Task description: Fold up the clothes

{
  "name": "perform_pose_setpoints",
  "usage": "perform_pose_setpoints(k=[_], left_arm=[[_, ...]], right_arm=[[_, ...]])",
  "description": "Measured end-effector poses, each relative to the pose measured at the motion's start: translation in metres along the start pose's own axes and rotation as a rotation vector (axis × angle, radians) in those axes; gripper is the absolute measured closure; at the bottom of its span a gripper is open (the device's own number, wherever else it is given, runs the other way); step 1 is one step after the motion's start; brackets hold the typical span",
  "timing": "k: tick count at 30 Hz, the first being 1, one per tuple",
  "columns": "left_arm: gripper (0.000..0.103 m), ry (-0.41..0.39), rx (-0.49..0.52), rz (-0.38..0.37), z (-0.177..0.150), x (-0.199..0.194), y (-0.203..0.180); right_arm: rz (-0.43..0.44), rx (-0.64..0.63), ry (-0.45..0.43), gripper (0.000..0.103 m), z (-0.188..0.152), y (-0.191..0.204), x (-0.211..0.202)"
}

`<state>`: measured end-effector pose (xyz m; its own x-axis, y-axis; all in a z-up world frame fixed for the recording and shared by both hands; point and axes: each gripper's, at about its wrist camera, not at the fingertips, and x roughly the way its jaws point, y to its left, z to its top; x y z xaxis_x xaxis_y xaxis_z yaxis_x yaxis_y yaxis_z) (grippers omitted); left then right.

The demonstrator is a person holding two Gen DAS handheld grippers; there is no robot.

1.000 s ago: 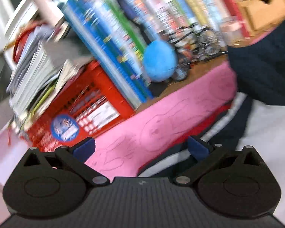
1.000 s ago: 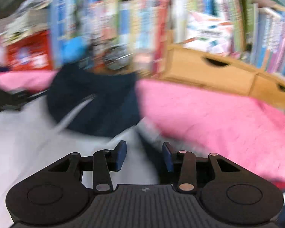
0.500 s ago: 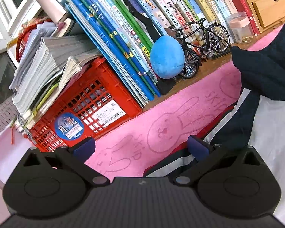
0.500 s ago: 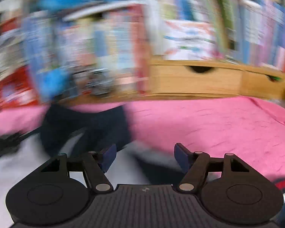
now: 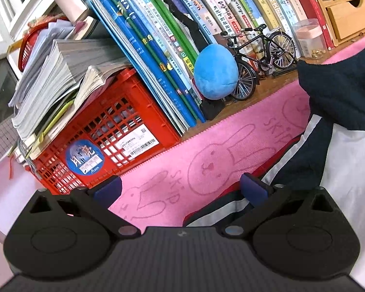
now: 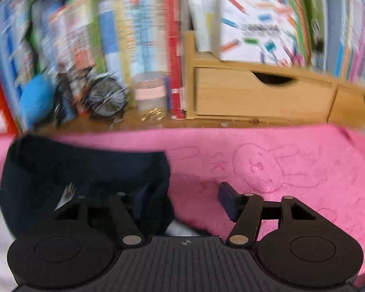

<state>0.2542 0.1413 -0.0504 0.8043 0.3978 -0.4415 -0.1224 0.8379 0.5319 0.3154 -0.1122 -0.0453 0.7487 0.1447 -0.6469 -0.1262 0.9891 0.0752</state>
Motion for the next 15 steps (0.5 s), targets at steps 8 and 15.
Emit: perform_pose_setpoints(k=[8, 15], left_arm=[[0.000, 0.018, -0.054, -0.045, 0.000, 0.003, 0.008], [0.000, 0.015, -0.044, -0.036, 0.000, 0.003, 0.007]], right_arm=[[0.294, -0.246, -0.007, 0.045, -0.077, 0.054, -0.117], [0.239, -0.214, -0.003, 0.015, -0.074, 0.033, -0.090]])
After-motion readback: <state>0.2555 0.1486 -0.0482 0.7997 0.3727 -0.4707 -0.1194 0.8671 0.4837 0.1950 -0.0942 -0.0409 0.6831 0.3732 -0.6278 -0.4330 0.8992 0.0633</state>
